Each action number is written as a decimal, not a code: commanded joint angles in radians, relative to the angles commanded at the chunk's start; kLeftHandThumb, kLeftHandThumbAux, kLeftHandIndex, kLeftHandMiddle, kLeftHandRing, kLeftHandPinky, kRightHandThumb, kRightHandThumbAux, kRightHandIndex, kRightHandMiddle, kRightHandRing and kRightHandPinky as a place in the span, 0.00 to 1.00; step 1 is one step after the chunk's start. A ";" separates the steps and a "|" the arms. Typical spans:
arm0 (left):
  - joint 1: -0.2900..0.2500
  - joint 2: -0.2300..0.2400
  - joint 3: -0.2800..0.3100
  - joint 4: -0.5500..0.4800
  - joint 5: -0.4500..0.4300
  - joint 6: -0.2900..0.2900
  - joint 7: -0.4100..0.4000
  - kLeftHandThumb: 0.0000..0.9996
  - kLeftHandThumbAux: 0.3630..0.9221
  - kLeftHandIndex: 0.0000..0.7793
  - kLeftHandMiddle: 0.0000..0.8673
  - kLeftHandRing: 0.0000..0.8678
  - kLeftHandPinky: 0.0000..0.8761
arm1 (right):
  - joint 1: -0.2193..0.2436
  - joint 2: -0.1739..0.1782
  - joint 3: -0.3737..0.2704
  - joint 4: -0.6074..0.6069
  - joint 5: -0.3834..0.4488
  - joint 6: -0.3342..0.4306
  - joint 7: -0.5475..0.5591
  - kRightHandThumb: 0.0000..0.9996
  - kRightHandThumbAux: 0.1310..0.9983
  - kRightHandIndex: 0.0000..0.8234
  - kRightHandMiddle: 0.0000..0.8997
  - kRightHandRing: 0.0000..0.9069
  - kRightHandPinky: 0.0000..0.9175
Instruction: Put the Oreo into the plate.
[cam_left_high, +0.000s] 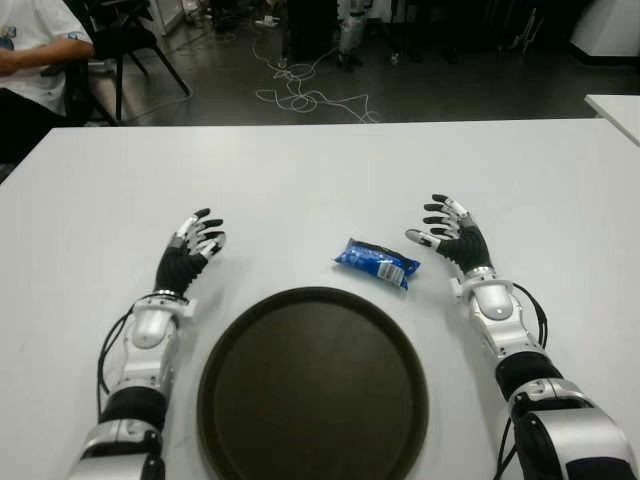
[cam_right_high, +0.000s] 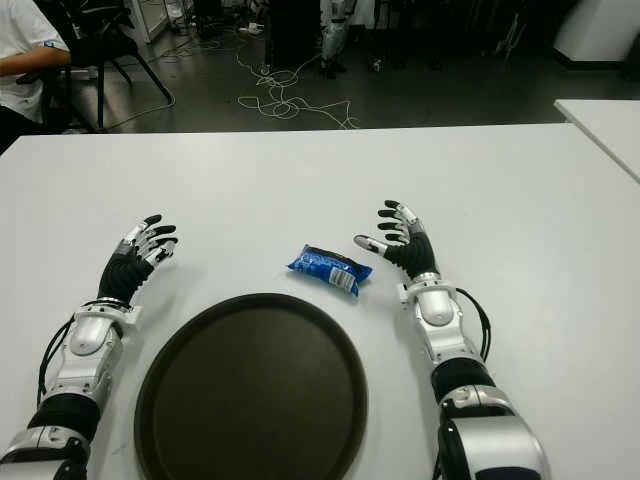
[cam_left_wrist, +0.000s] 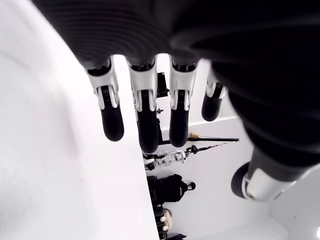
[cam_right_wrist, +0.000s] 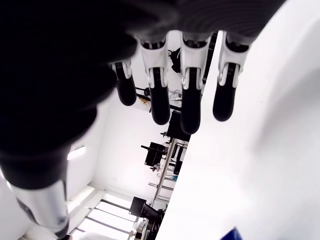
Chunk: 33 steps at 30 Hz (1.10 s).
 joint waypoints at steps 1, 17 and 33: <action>0.000 0.000 0.000 -0.001 0.000 0.001 0.001 0.13 0.48 0.17 0.27 0.27 0.26 | 0.000 0.000 0.000 0.000 0.001 0.000 0.002 0.00 0.69 0.22 0.28 0.29 0.31; 0.003 -0.003 -0.001 0.000 0.004 -0.005 0.013 0.11 0.44 0.18 0.28 0.28 0.26 | 0.002 -0.001 -0.001 0.001 -0.002 -0.015 -0.003 0.00 0.69 0.22 0.28 0.30 0.33; 0.012 0.000 -0.003 -0.015 -0.001 -0.014 -0.003 0.12 0.47 0.17 0.27 0.26 0.25 | 0.004 -0.002 0.006 -0.007 -0.013 -0.014 -0.012 0.00 0.69 0.22 0.28 0.29 0.31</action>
